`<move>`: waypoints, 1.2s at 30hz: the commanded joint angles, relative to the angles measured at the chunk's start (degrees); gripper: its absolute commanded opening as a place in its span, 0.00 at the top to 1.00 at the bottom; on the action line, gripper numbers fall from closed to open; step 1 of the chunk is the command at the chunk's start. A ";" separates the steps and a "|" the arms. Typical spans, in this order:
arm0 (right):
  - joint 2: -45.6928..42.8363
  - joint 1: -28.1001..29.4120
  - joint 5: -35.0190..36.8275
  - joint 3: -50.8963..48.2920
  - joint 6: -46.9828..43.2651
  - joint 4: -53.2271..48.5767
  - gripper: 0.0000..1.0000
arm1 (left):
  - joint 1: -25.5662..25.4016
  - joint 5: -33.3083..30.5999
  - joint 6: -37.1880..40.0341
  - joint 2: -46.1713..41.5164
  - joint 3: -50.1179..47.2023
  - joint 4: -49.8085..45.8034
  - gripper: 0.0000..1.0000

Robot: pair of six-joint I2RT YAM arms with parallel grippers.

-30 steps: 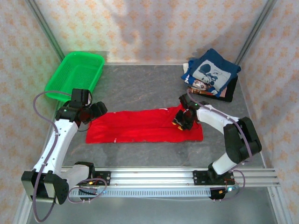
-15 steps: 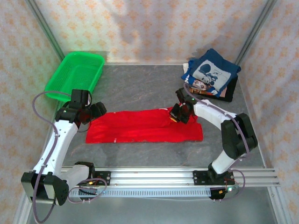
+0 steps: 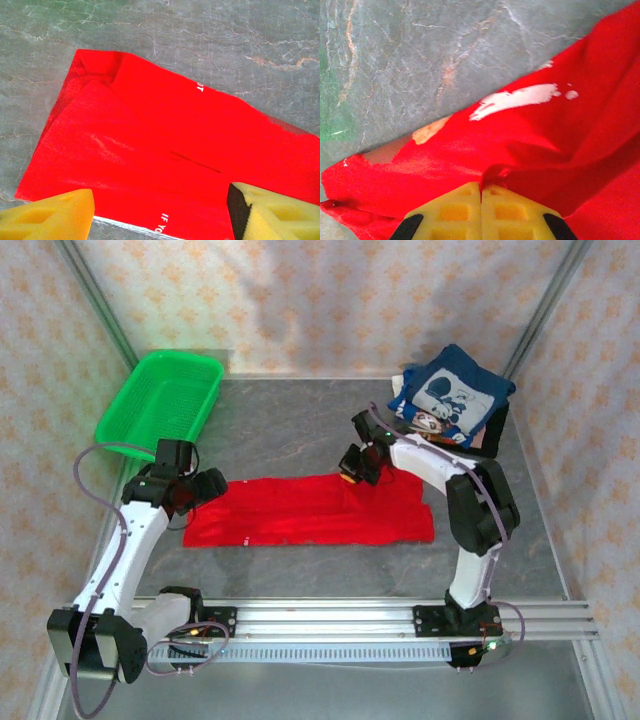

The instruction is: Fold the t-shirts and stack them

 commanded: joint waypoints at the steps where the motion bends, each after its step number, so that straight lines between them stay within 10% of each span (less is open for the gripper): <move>1: 3.28 1.01 -0.77 3.16 -1.60 -1.25 1.00 | -0.57 -1.43 0.24 -1.32 -1.71 -0.74 0.28; 5: 6.36 1.25 -1.17 5.58 -1.73 -1.30 0.96 | -0.58 -1.15 0.05 -1.76 -3.49 -0.40 0.28; 11: 5.37 1.42 -1.61 5.95 -2.25 -0.20 0.55 | -0.61 -1.46 -0.33 -2.30 -5.91 -0.41 0.28; 16: -4.78 1.17 2.88 1.45 -3.24 -1.79 0.42 | -0.61 -1.07 -0.56 -1.79 -6.31 -0.15 0.28; 26: -25.20 -2.10 13.14 -20.57 -1.56 -5.77 0.28 | -2.44 -1.14 0.63 7.06 -5.51 1.58 0.29; 36: -24.44 -2.18 16.97 -29.64 3.05 1.58 0.30 | -5.63 -5.54 2.15 19.54 -2.17 2.84 0.35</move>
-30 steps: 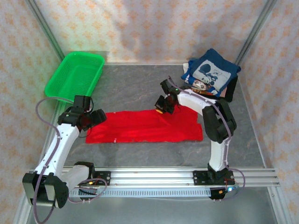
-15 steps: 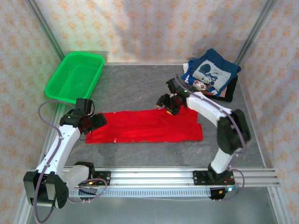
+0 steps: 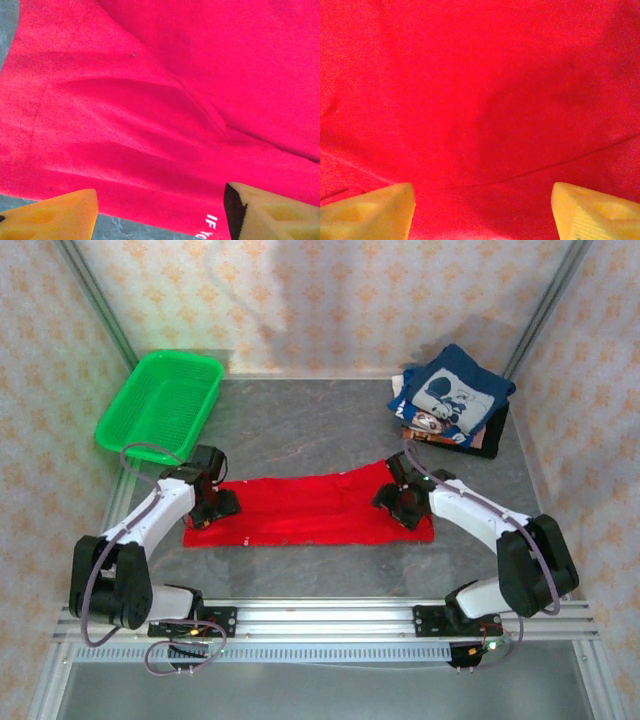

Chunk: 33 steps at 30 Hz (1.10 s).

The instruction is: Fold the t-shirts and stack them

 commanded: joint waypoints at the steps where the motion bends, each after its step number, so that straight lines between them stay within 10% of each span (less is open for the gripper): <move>1: 2.72 -0.04 4.24 -0.13 2.78 3.28 0.32 | -0.28 -2.80 1.25 3.55 1.89 1.59 0.37; 16: 29.90 1.15 11.97 24.50 1.50 -2.28 0.36 | 7.31 -2.00 -2.78 18.83 1.92 5.66 0.40; 30: 75.30 0.11 14.71 100.93 -6.73 -27.78 0.30 | 0.70 9.81 -14.01 16.85 -4.75 10.32 0.40; 33: 77.91 -0.84 9.06 105.00 -6.55 -21.93 0.27 | -3.60 10.44 -16.33 17.61 -4.79 10.97 0.40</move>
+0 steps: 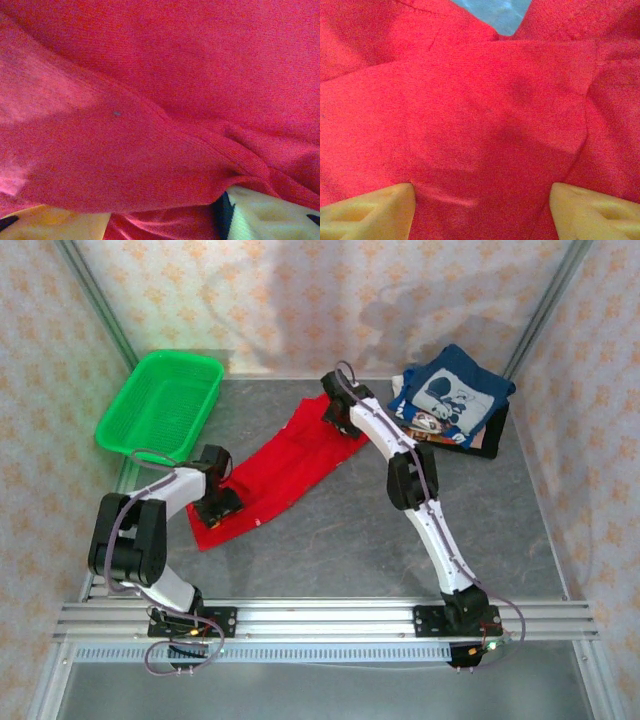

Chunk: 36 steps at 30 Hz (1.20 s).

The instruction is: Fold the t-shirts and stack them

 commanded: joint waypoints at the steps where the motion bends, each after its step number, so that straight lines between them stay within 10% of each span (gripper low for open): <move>1: 2.25 -1.71 -6.37 0.53 -0.20 1.48 0.25 | -4.77 8.09 -6.04 4.61 -4.97 2.03 0.40; 12: -1.92 -4.78 -17.18 1.01 -1.03 14.43 0.21 | -17.60 13.65 -21.14 1.03 -8.53 8.24 0.39; 22: -28.92 -5.38 -13.77 -19.60 -12.31 9.27 0.20 | -28.97 15.48 -36.59 -11.46 -9.21 9.66 0.32; 26: -42.25 -5.45 -15.13 -34.05 -13.70 9.82 0.20 | -33.48 12.16 -29.58 -16.28 0.54 -2.65 0.30; 30: -59.22 -5.16 -18.50 -59.33 -8.20 17.59 0.19 | -31.57 2.75 -22.21 -21.48 8.15 -15.54 0.28; 36: -74.10 4.76 -23.91 -87.49 6.05 32.36 0.16 | -14.83 -1.32 -14.82 -26.82 4.60 -17.30 0.28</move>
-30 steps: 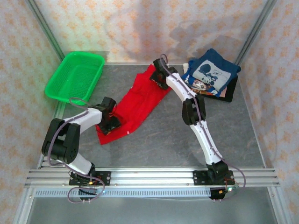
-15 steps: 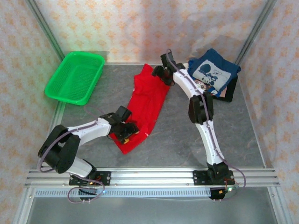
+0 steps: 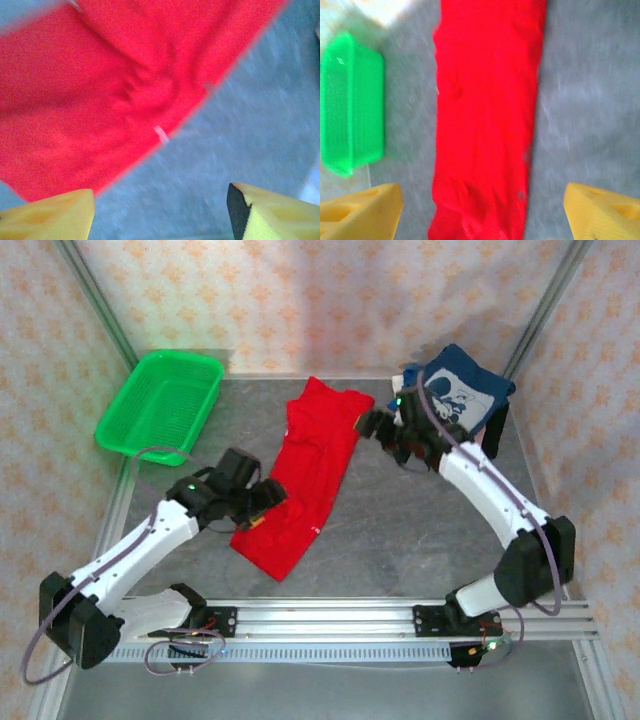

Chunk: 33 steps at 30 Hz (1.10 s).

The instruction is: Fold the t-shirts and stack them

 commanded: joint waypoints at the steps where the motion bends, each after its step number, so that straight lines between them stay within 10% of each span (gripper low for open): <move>1: -0.03 9.65 -4.23 -8.64 10.17 11.84 0.16 | 7.71 -7.72 8.98 0.55 -0.05 -8.69 0.28; 7: 12.85 27.19 -6.52 -7.26 19.91 22.78 0.40 | 17.23 -17.42 19.75 2.53 8.94 -12.11 0.21; 16: 27.66 33.47 -7.82 0.82 20.25 18.20 0.78 | 20.69 -19.90 25.69 1.02 14.92 -11.83 0.16; 23: 28.86 34.07 0.48 0.49 12.81 -3.64 0.84 | 21.04 -17.49 26.06 -3.92 14.20 -9.31 0.08; 33: 17.64 34.24 5.09 -14.26 10.52 -9.56 0.85 | 17.17 -5.37 20.91 -3.10 7.25 -6.92 0.01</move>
